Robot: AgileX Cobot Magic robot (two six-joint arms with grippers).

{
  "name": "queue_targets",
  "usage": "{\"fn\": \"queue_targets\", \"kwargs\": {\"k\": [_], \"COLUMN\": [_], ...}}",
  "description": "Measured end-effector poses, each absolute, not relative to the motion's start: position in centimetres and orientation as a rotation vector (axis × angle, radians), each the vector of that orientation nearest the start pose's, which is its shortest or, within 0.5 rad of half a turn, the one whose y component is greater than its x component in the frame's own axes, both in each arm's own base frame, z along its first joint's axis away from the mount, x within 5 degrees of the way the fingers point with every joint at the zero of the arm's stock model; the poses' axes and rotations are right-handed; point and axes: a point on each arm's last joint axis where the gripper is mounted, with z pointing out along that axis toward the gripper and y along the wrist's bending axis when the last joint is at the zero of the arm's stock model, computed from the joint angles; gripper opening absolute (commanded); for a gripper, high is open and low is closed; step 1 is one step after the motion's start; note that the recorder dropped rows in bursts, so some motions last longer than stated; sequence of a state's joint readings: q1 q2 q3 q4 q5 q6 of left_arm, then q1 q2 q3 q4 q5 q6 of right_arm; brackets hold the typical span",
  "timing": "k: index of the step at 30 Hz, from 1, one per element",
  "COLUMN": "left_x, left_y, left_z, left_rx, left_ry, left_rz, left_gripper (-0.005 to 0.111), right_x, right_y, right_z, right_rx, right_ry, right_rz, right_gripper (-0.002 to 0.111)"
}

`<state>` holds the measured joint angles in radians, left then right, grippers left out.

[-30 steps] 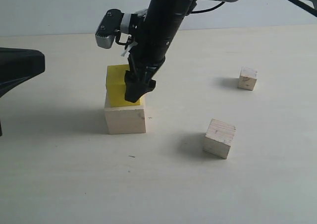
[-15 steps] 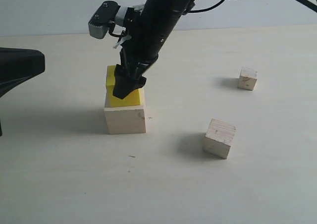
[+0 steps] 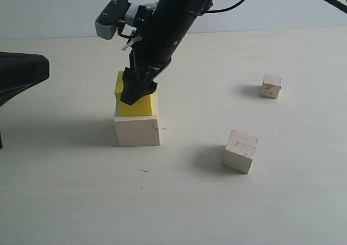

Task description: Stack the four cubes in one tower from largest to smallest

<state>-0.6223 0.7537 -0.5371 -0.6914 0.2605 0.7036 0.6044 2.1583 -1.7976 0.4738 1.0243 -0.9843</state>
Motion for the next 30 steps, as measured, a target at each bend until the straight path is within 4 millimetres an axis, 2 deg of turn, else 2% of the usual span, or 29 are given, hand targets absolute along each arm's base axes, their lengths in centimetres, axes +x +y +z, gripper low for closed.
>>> {"fn": "queue_targets", "kwargs": {"k": [10, 15, 21, 26, 30], "left_x": [11.9, 11.9, 11.9, 12.0, 12.0], "left_y": [-10.4, -10.4, -10.3, -10.3, -10.3], "left_z": [30.5, 30.5, 30.5, 30.6, 30.6], "left_rx": [0.727, 0.727, 0.720, 0.711, 0.709], "left_ry": [1.796, 1.796, 1.790, 1.783, 1.781], "left_rz": [-0.556, -0.556, -0.552, -0.547, -0.546], "left_gripper": [0.000, 0.000, 0.000, 0.000, 0.000], "right_x": [35.7, 35.4, 34.6, 34.2, 34.0], "right_y": [29.1, 28.9, 28.1, 26.3, 24.5], "right_z": [21.2, 22.6, 26.5, 30.0, 32.3], "right_rx": [-1.772, -1.749, -1.675, -1.467, -1.355], "right_ry": [2.146, 2.132, 2.107, 2.218, 2.247], "right_rz": [0.556, 0.552, 0.519, 0.362, 0.171], "right_gripper": [0.077, 0.077, 0.075, 0.055, 0.045]}}
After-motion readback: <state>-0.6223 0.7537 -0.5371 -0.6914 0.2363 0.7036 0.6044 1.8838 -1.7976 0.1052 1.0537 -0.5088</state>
